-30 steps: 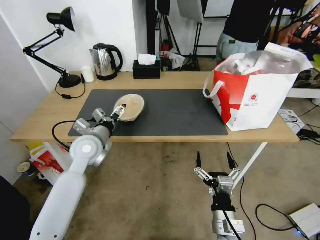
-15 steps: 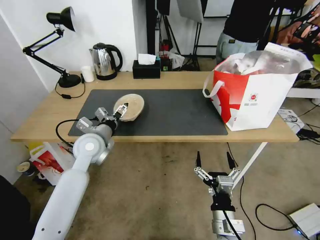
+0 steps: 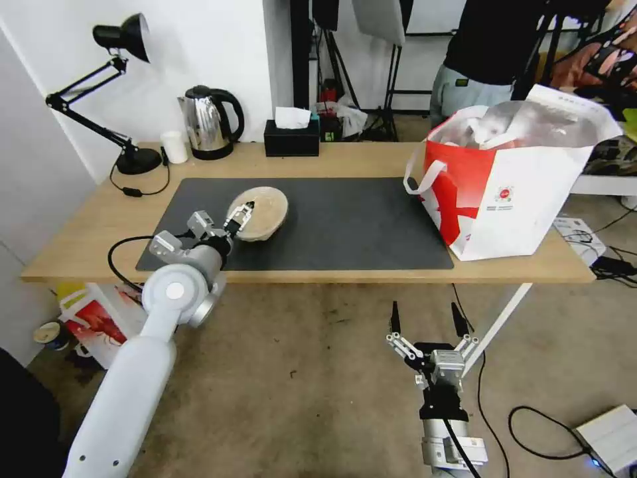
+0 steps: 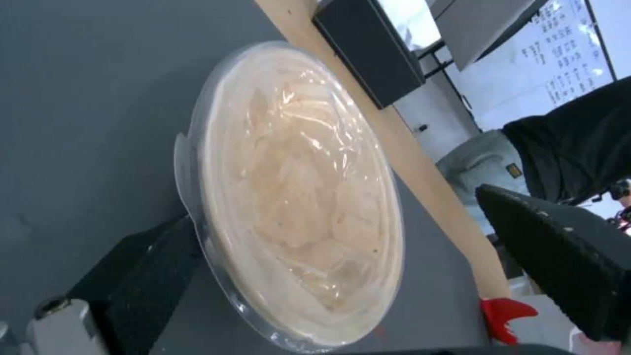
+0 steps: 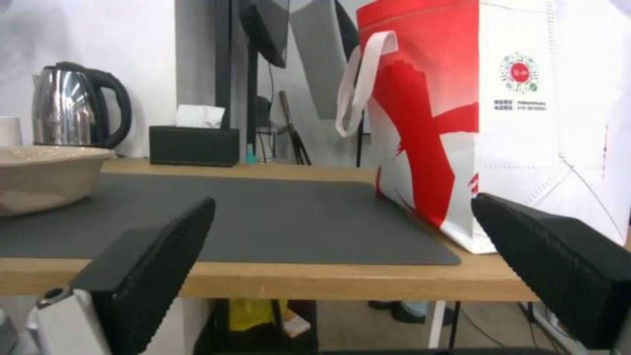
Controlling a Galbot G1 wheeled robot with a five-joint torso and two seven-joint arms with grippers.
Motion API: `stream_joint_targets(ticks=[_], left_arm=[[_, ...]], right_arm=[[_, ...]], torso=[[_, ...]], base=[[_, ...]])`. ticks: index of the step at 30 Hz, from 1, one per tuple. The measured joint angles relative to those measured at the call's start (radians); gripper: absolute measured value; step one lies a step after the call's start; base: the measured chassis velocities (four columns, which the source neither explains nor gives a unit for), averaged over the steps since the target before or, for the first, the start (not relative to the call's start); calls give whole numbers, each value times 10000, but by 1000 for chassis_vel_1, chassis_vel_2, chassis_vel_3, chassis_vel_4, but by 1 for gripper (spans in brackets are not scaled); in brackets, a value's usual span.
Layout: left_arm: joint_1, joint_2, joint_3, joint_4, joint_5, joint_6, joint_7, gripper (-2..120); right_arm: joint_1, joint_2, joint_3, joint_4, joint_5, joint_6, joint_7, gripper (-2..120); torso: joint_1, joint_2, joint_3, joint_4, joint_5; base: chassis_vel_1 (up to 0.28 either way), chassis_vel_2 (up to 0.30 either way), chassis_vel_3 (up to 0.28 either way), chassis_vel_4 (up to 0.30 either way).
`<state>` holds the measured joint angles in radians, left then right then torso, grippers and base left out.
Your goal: Pick up the trash from the table and place it into the takeout bag.
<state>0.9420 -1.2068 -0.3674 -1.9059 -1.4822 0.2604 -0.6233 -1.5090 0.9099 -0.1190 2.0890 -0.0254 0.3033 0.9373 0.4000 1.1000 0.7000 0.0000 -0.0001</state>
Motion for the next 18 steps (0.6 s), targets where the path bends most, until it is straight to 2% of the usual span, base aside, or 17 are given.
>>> stream_joint_targets(ticks=[2, 6, 7, 10, 11, 14, 15, 18], left_arm=[[-6, -6, 9, 11, 5, 0, 14, 99], [30, -5, 16, 8, 40, 0, 17, 85], [30, -5, 16, 8, 40, 0, 17, 85], [55, 25, 6, -43, 48, 0, 21, 71], [55, 25, 6, -43, 48, 0, 21, 71], [69, 46, -33, -46, 50, -4, 41, 57], [69, 46, -33, -46, 50, -4, 41, 57], [122, 51, -87, -46, 77, -7, 83, 43]], right_arm=[[1, 0, 0, 0, 0, 0, 0, 100], [0, 0, 0, 0, 0, 0, 0, 100], [0, 0, 0, 0, 0, 0, 0, 100], [0, 0, 0, 0, 0, 0, 0, 100], [0, 0, 0, 0, 0, 0, 0, 100], [0, 0, 0, 0, 0, 0, 0, 100], [0, 0, 0, 0, 0, 0, 0, 100], [0, 0, 0, 0, 0, 0, 0, 100]], torso=[[0, 0, 0, 0, 1], [0, 0, 0, 0, 0], [0, 0, 0, 0, 0], [-1, 0, 0, 1, 0], [-1, 0, 0, 1, 0], [0, 0, 0, 0, 0], [0, 0, 0, 0, 0], [-1, 0, -1, 0, 0]], base=[[0, 0, 0, 0], [0, 0, 0, 0], [0, 0, 0, 0], [0, 0, 0, 0], [0, 0, 0, 0], [0, 0, 0, 0], [0, 0, 0, 0], [0, 0, 0, 0]])
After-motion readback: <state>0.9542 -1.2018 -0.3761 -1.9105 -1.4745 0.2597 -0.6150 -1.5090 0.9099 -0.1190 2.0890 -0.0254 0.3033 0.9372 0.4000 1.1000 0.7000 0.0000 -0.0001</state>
